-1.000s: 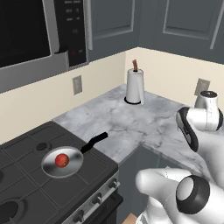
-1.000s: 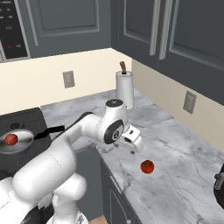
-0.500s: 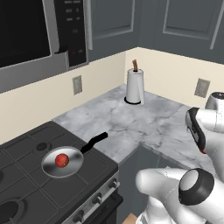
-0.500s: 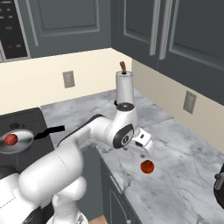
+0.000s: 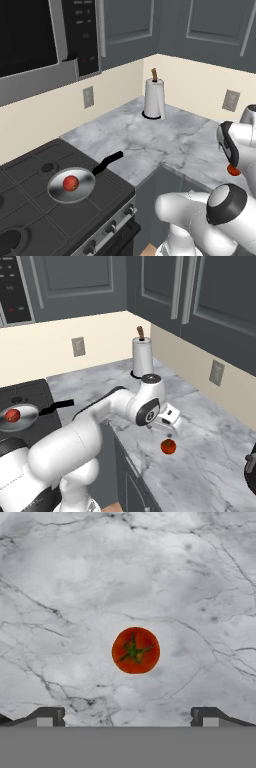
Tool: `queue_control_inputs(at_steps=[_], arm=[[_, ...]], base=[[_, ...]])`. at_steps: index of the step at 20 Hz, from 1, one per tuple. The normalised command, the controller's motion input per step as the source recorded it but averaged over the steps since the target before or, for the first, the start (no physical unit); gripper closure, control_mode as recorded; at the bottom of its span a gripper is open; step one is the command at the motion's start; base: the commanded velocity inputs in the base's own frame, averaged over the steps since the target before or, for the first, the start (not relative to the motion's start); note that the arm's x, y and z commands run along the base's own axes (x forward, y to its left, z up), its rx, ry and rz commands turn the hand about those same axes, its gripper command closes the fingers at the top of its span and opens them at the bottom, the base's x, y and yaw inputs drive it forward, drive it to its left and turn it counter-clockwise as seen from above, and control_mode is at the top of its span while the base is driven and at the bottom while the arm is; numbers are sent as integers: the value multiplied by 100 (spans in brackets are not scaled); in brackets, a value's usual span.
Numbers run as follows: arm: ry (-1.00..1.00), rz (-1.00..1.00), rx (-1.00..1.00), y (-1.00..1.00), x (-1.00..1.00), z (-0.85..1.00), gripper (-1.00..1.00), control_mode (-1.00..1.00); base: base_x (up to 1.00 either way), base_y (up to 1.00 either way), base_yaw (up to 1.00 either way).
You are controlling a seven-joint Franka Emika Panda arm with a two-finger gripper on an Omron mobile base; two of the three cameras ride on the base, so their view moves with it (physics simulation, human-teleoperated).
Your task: Place the pan on the front right burner on the stove. Then place the tomato and the onion in the pan and turn on the front right burner.
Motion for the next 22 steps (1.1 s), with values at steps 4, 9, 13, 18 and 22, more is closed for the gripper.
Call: queue_control_inputs(at_steps=[4, 9, 13, 18, 22], arm=[[1, 0, 0, -2, 0, -16, -100, -100], [1, 0, 0, -4, 0, -25, -100, -100], [0, 0, 0, -4, 0, -23, -100, -100], [0, 0, 0, -7, 1, -20, -100, -100], [0, 0, 0, -7, 8, -15, -100, -100]], base=[[0, 0, 0], [0, 0, 0], [0, 0, 0], [0, 0, 0], [0, 0, 0]])
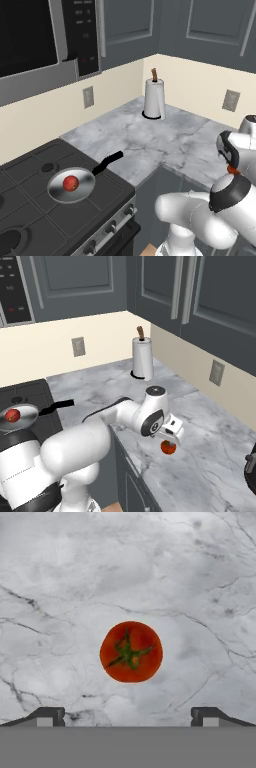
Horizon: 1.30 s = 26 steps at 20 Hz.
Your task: Place the pan on the front right burner on the stove. Then place the tomato and the onion in the pan and turn on the front right burner.
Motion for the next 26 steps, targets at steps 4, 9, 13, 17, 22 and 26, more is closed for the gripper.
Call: queue_control_inputs(at_steps=[4, 9, 13, 17, 22, 26], arm=[[0, 0, 0, -6, 13, -14, -100, -100], [0, 0, 0, -6, 10, -13, -100, -100], [0, 0, 0, -10, 1, -10, -100, -100], [0, 0, 0, -8, 0, -11, -100, -100], [1, 0, 0, 0, 6, -13, -100, -100], [1, 0, 0, 0, 8, -10, -100, -100]], base=[[0, 0, 0], [0, 0, 0], [0, 0, 0], [0, 0, 0], [0, 0, 0], [0, 0, 0]])
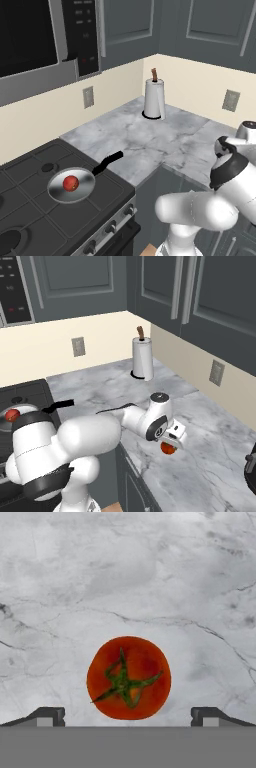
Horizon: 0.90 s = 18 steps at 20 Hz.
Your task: Place the pan on the front right burner on the stove. Then place the tomato and the onion in the pan and turn on the front right burner.
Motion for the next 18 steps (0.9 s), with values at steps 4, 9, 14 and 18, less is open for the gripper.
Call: queue_control_inputs(at_steps=[4, 9, 14, 18], arm=[[0, 0, 0, 0, 6, -11, -100, -100], [1, 0, 0, 0, 5, -11, -100, -100], [2, 0, 0, 0, 8, -13, -100, -100], [1, 0, 0, -5, 2, -15, -100, -100]], base=[[0, 0, 0], [0, 0, 0], [0, 0, 0], [0, 0, 0]])
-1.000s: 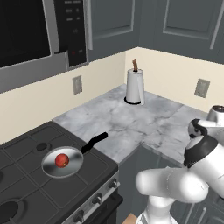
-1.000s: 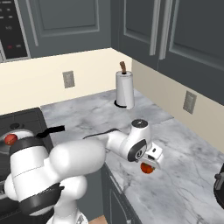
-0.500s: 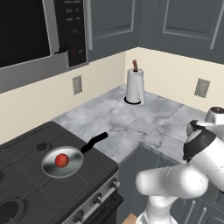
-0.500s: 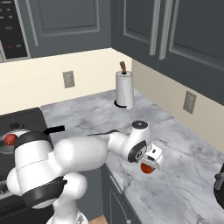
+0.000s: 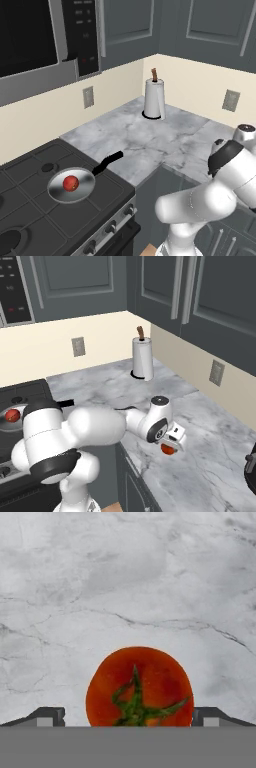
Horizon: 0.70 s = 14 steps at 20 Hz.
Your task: Place the pan on the front right burner on the stove. Then place the tomato and the onion in the pan and turn on the front right burner.
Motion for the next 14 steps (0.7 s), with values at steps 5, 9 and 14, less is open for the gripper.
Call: queue_control_inputs(at_steps=[5, 9, 14], arm=[[1, 0, 0, -6, 1, -17, -100, -100], [0, 0, 0, -3, 0, -14, 100, -100], [0, 0, 0, 0, 0, -3, 100, -100]], base=[[0, 0, 0], [0, 0, 0], [0, 0, 0]])
